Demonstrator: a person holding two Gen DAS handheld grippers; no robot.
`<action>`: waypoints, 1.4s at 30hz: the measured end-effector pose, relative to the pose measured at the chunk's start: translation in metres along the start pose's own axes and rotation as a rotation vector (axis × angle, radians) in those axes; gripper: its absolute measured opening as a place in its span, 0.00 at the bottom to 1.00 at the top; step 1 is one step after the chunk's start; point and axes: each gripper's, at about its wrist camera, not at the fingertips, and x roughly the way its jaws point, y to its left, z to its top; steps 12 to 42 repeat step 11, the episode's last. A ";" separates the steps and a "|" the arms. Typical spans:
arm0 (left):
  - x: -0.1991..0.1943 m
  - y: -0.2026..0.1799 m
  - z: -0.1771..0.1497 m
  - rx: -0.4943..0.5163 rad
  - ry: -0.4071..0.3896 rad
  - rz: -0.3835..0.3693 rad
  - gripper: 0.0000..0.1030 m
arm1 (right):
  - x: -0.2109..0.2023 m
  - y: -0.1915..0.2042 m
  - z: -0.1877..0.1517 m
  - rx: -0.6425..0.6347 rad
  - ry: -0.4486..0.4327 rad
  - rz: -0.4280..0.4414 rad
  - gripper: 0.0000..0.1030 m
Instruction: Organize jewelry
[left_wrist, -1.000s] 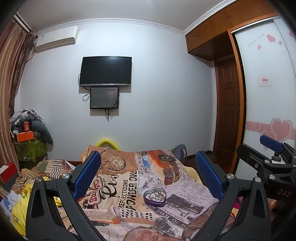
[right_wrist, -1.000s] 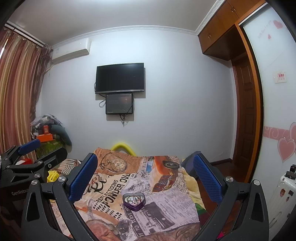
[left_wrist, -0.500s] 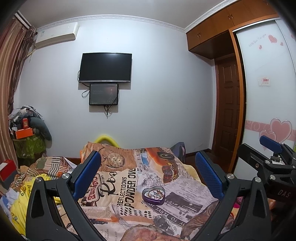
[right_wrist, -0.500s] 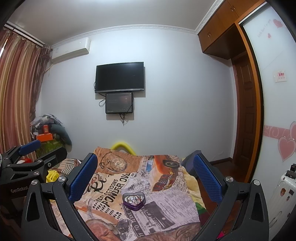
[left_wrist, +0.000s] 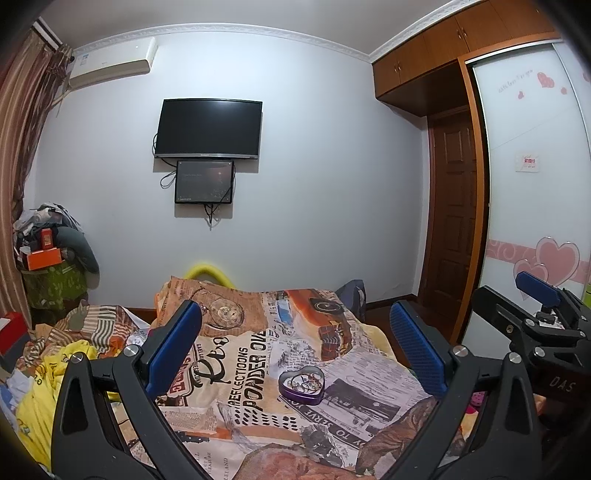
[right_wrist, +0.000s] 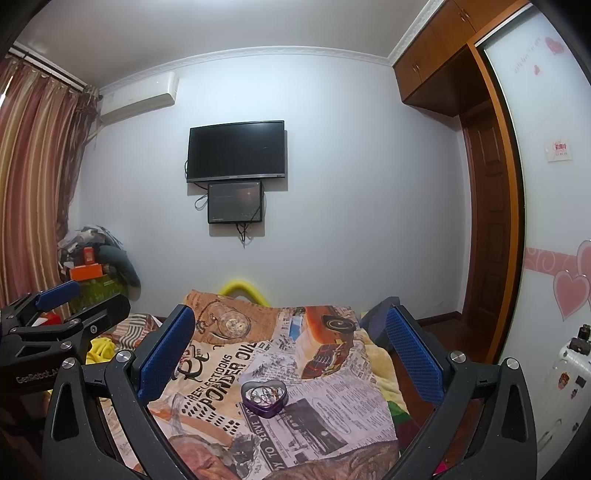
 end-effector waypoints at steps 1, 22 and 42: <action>0.000 0.000 0.000 0.000 0.000 0.000 0.99 | 0.001 0.000 0.000 0.001 0.001 0.000 1.00; 0.005 0.002 -0.003 0.002 0.012 0.005 0.99 | 0.003 -0.003 -0.002 0.009 0.013 -0.002 1.00; 0.005 0.002 -0.003 0.002 0.012 0.005 0.99 | 0.003 -0.003 -0.002 0.009 0.013 -0.002 1.00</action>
